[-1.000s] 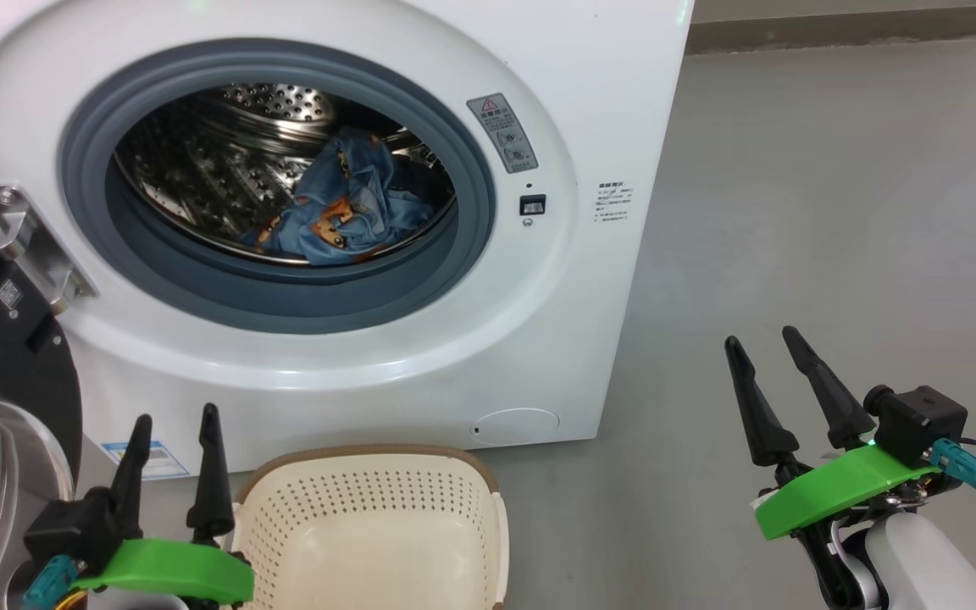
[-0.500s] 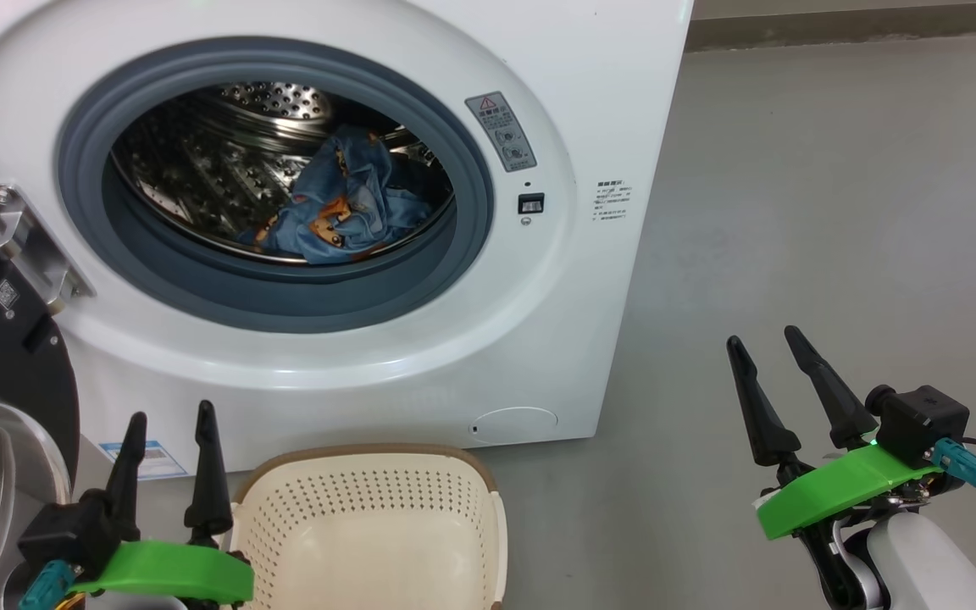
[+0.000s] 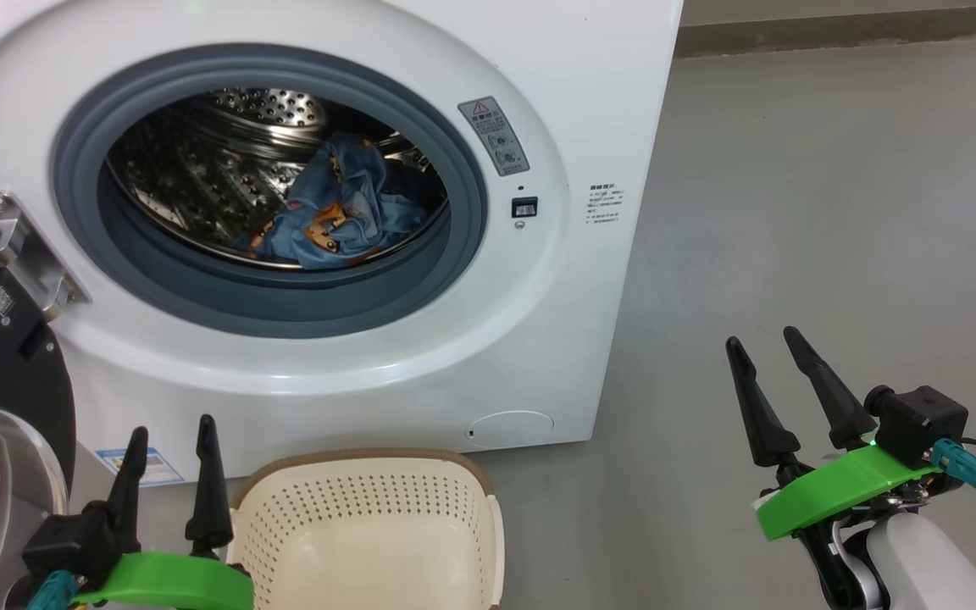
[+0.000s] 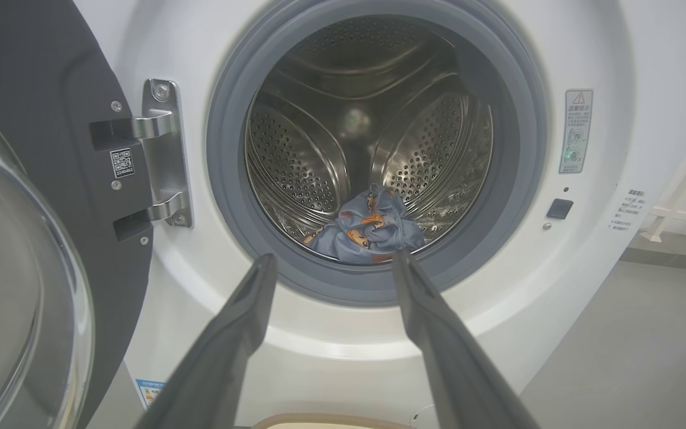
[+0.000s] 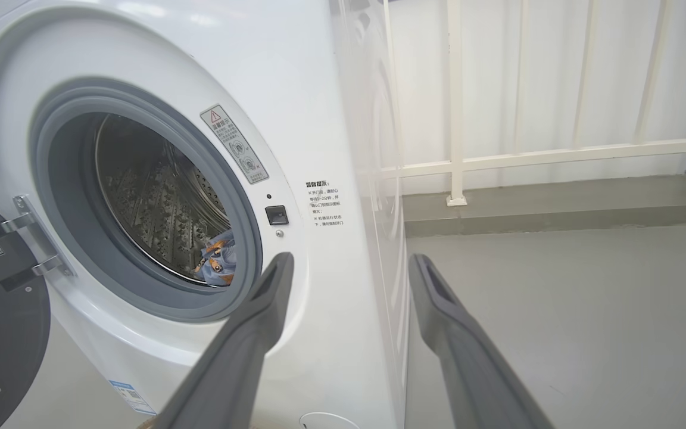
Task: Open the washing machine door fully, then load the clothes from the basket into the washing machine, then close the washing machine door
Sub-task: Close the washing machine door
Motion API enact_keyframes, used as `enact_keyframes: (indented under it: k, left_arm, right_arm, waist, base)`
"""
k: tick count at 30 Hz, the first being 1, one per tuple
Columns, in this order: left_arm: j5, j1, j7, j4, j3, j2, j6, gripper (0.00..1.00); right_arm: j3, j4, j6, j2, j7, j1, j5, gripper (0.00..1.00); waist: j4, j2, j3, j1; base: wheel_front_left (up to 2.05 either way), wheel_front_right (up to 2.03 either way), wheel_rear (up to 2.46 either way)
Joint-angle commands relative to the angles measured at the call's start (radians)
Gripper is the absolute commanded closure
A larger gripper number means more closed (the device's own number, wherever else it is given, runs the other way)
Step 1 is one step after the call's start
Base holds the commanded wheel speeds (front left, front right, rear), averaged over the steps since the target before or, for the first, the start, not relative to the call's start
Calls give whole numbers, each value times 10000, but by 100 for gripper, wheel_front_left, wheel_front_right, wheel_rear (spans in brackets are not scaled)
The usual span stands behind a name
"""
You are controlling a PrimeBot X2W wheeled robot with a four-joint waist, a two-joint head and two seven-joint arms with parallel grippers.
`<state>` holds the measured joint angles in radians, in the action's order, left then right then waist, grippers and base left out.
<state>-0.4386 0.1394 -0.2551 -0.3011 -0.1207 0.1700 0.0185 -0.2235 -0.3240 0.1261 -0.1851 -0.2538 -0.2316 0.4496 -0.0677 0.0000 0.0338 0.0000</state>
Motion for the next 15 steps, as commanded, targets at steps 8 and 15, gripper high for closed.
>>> enact_keyframes:
  k: [8, 15]
  left_arm:
    - [-1, 176, -7, 133, 256, 320, 6, 0]
    - [-24, 142, -17, 110, 263, 365, 36, 0]
  right_arm:
    - [-189, 223, 46, -71, -80, -78, 108, 0]
    - [-188, 214, 46, -56, -80, -58, 115, 0]
  waist:
    - [12, 0, 5, 0]
    - [2, 0, -39, 0]
  base:
    - [0, 0, 0]
    - [0, 0, 0]
